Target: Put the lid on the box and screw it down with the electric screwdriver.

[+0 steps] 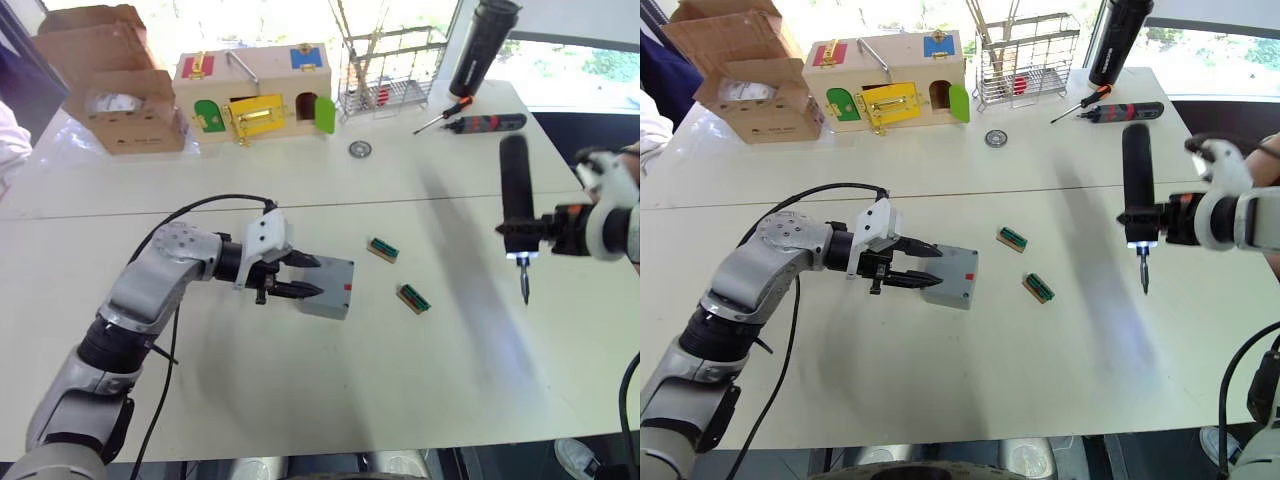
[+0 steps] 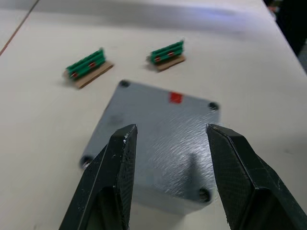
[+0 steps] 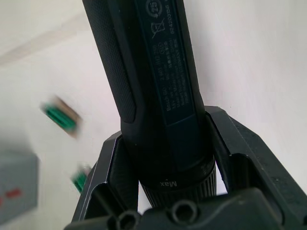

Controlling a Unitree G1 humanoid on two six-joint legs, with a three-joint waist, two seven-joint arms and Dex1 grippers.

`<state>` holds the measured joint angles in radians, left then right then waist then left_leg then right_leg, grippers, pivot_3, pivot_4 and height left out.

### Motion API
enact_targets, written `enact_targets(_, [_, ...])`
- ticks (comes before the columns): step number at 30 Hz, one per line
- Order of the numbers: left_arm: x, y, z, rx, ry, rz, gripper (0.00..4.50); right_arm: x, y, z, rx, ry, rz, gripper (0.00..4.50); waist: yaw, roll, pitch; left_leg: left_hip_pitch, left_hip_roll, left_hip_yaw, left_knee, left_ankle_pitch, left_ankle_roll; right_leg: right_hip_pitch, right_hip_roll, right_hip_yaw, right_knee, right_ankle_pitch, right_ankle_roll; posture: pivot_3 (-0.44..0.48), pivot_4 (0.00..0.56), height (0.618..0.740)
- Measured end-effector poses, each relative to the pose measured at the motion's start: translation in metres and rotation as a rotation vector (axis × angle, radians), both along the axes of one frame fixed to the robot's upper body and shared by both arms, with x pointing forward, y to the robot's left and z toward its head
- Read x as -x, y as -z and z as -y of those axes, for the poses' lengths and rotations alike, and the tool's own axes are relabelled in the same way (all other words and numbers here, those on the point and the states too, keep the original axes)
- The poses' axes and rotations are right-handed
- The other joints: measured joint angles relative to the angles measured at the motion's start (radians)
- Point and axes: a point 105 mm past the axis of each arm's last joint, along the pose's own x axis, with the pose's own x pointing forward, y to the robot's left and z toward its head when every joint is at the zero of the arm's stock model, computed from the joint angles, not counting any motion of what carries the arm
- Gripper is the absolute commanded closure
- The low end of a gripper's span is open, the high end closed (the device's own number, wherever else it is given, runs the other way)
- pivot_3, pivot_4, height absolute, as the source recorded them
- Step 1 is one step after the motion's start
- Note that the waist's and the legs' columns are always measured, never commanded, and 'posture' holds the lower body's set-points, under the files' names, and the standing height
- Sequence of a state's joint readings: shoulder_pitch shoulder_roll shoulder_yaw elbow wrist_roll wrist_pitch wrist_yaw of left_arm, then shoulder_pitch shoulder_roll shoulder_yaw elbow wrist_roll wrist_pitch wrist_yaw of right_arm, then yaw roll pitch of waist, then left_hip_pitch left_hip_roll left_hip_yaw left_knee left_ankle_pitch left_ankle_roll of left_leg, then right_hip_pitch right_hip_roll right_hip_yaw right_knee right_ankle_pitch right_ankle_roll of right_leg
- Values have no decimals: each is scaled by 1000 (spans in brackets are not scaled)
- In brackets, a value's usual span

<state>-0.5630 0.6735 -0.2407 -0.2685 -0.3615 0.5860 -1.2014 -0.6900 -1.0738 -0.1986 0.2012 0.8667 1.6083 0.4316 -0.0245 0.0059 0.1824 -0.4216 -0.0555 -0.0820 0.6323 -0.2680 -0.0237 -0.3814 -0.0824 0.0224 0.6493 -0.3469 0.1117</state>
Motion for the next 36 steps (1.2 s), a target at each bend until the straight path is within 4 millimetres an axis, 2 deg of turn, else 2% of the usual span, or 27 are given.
enact_targets(3, [8,3,1,2,9,-20,2172,-2,16,6,-42,40,-89,2712,4,-1,1,-1,0,-1,0,3,-1,-3,0,0,5,0,1,0,150,740])
enact_targets(10, [16,0,-1,22,-26,-37,2172,-9,32,15,-4,71,-143,2712,13,-2,2,-4,0,-2,6,5,-2,-8,1,0,13,1,1,0,150,740])
enact_targets(18, [19,-1,1,39,-40,-57,2172,-12,35,19,16,47,-144,2712,12,-3,2,-5,-1,-2,14,4,-1,-6,1,0,16,2,3,0,150,740])
enact_targets(20, [19,-1,1,41,-45,-54,2172,-13,36,19,23,38,-141,1681,12,-4,1,-5,-1,-2,14,4,-1,-6,1,0,16,2,3,0,150,740])
enact_targets(25, [16,-4,2,54,-55,-20,2172,-16,34,18,36,6,-118,41,14,-6,0,-5,-1,-2,16,4,-1,-4,1,0,16,2,4,0,150,740])
enact_targets(30, [15,-3,0,48,-65,-19,2172,-19,36,19,142,-42,-97,41,16,-8,-1,-4,-2,-3,18,4,-1,-2,1,0,15,3,5,0,150,740])
enact_targets(36, [13,-4,0,51,-73,-12,2172,-20,37,22,185,-48,-84,41,17,-8,-1,-4,-2,-3,18,4,-1,-2,0,0,15,3,5,0,150,740])
